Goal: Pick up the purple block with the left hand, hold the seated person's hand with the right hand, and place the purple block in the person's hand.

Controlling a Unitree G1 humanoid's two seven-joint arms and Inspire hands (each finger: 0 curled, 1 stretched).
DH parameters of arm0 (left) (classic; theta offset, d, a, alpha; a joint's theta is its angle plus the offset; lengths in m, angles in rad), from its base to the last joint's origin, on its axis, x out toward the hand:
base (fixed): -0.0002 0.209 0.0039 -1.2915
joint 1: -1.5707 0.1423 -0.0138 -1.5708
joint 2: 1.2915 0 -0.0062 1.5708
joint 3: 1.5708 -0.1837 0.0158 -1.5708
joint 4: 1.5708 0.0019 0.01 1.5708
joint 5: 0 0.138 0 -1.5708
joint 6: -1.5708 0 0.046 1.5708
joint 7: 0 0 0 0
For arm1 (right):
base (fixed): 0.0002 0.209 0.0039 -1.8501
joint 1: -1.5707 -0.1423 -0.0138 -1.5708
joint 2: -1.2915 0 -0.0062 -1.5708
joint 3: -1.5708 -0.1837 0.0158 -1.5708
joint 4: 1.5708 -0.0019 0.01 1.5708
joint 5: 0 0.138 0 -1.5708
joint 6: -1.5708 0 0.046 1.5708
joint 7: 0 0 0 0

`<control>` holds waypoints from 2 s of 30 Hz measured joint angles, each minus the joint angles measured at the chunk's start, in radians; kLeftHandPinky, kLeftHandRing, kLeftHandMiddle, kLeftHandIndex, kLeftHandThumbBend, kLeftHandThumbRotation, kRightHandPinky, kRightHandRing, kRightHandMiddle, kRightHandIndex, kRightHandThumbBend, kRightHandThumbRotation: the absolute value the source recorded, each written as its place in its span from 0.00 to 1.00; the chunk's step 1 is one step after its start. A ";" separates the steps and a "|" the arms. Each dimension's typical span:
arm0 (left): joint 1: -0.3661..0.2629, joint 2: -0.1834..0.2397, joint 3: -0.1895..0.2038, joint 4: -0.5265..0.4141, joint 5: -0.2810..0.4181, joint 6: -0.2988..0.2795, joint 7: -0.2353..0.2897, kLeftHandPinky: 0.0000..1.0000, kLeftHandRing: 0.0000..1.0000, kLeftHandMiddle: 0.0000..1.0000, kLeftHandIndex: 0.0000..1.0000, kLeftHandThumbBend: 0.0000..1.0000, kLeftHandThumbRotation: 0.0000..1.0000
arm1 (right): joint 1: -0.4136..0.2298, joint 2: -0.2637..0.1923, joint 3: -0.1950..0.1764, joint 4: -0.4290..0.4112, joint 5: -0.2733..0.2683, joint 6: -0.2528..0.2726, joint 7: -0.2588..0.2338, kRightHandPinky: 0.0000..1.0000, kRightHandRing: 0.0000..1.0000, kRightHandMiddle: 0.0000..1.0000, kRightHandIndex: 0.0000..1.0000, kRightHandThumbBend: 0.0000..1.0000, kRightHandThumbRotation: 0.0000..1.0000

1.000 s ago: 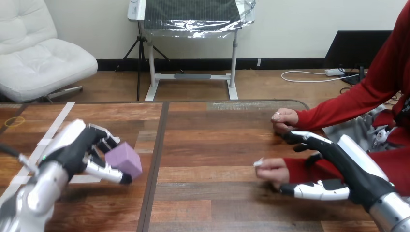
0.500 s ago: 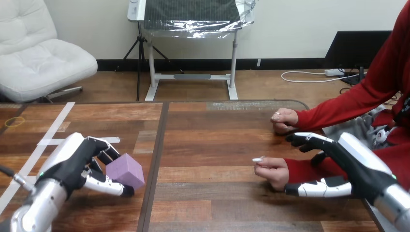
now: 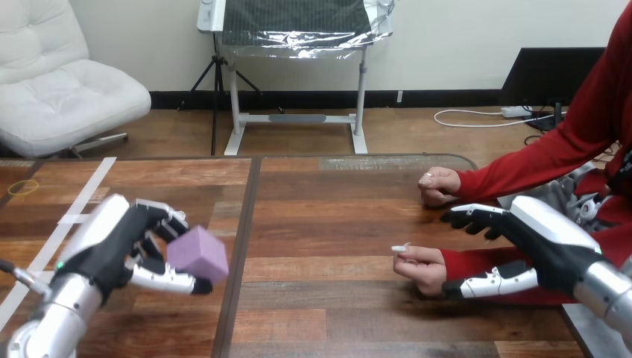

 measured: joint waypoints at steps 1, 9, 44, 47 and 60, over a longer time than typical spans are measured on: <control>0.000 0.000 0.004 -0.009 -0.002 0.000 0.001 0.30 0.34 0.39 0.41 0.83 0.00 | -0.010 -0.002 0.006 0.014 -0.007 -0.002 -0.010 0.79 0.82 0.84 0.85 1.00 0.45; -0.001 -0.004 0.034 -0.084 -0.020 -0.002 0.009 0.31 0.34 0.39 0.41 0.83 0.00 | -0.078 -0.002 0.040 0.100 -0.042 -0.004 -0.083 0.82 0.86 0.88 0.90 1.00 0.47; -0.002 -0.031 0.061 -0.152 -0.019 -0.003 0.019 0.31 0.34 0.38 0.40 0.85 0.00 | -0.263 -0.022 0.171 0.296 -0.093 -0.006 -0.187 0.86 0.84 0.85 0.85 1.00 0.46; -0.002 -0.031 0.063 -0.152 -0.019 -0.008 0.019 0.31 0.34 0.38 0.41 0.85 0.00 | -0.272 -0.025 0.188 0.309 -0.106 -0.003 -0.188 0.84 0.83 0.84 0.84 1.00 0.46; -0.002 -0.031 0.074 -0.152 -0.021 -0.049 0.029 0.28 0.32 0.37 0.40 0.85 0.00 | -0.289 -0.026 0.260 0.368 -0.120 0.029 -0.172 0.80 0.82 0.83 0.83 1.00 0.44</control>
